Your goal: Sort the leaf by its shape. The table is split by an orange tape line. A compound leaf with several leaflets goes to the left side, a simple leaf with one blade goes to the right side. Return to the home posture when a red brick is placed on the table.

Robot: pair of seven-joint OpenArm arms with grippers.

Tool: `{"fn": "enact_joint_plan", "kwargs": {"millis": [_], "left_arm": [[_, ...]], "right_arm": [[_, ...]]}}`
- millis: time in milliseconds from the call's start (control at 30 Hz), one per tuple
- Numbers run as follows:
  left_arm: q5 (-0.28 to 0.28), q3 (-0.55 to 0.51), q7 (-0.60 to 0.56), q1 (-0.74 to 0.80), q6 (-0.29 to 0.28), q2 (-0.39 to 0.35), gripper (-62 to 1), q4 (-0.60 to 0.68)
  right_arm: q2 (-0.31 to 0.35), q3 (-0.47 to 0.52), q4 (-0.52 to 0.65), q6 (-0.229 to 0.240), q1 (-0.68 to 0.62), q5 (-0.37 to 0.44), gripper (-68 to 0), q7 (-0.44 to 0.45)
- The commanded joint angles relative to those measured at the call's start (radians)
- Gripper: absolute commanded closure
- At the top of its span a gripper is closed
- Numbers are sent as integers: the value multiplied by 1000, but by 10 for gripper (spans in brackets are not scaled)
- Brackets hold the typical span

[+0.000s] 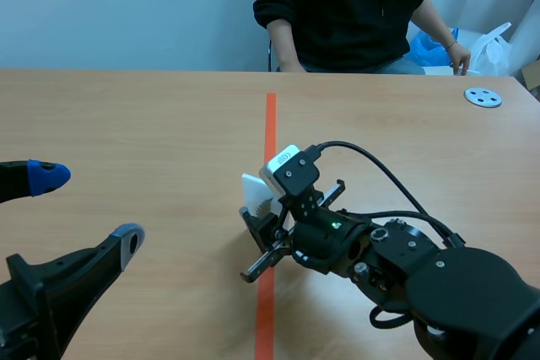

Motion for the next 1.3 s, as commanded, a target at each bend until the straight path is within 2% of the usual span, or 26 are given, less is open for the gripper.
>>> {"fn": "enact_joint_plan", "kwargs": {"millis": [0,167,500,733,900,1033,1267], "left_arm": [[-9,1,-14,0,-1,7,-623,18],[-9,1,-14,0,-1,7,-623,18],[-9,1,-14,0,-1,7,-623,18],[-9,1,-14,0,-1,7,-623,18],[-9,1,-14,0,-1,7,-623,18],[-9,1,-14,0,-1,7,-623,18],[-9,1,-13,0,-1,7,-623,18]], "right_arm": [[3,2,19,1,12,3,-155,18],[3,2,20,1,12,3,-66,38],[29,9,79,5,6,3,-30,56],[106,127,213,5,-68,4,-30,41],[173,248,316,9,-134,19,-30,-8],[218,361,369,10,-184,108,-30,-46],[266,569,377,28,-220,342,-31,-177]]}}
